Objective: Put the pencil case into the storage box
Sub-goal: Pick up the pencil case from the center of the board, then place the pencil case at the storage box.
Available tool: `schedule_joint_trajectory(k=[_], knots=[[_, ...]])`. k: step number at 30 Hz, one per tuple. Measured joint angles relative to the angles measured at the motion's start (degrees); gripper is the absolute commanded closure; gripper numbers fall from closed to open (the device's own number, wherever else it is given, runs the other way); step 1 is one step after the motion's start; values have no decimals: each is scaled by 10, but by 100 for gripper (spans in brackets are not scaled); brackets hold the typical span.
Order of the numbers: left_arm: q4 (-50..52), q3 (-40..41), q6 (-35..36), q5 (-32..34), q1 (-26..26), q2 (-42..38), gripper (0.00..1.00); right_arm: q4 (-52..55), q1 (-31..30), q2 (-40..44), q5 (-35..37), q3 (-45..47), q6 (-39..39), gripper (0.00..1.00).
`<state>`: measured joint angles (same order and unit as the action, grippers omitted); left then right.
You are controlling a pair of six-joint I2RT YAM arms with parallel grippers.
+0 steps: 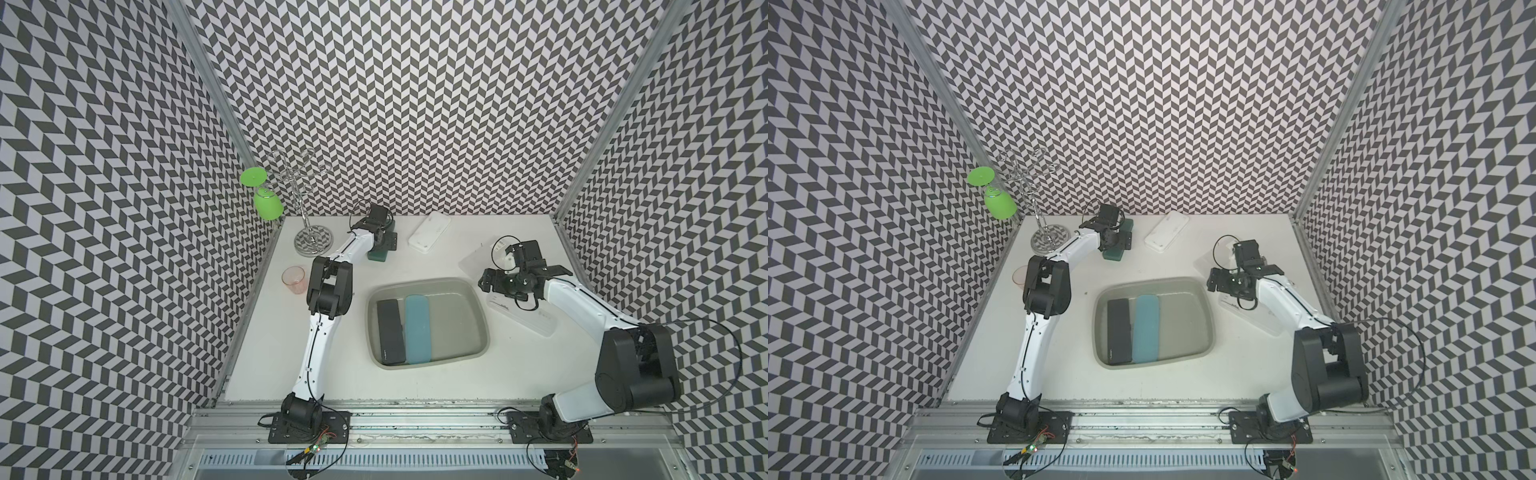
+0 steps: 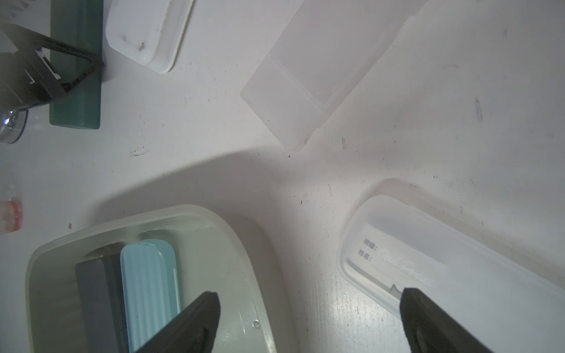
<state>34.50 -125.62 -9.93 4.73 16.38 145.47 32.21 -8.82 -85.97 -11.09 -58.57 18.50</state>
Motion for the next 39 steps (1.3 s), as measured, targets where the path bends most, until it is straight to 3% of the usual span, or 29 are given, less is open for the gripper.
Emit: schedule_joint_trajectory(k=[2, 15, 24, 33, 39], knots=[[0, 1, 1, -1, 0, 0, 25, 2, 0, 0, 2, 0, 0, 4], [26, 31, -10, 10, 8, -33, 24, 8, 0, 0, 4, 0, 2, 4], [102, 54, -76, 30, 80, -156, 23, 7, 0, 0, 2, -2, 0, 4], [103, 255, -193, 34, 213, -351, 25, -23, 0, 0, -14, 7, -5, 3], [94, 387, -264, 39, 268, -403, 25, -36, 0, 0, -27, 32, -16, 3]])
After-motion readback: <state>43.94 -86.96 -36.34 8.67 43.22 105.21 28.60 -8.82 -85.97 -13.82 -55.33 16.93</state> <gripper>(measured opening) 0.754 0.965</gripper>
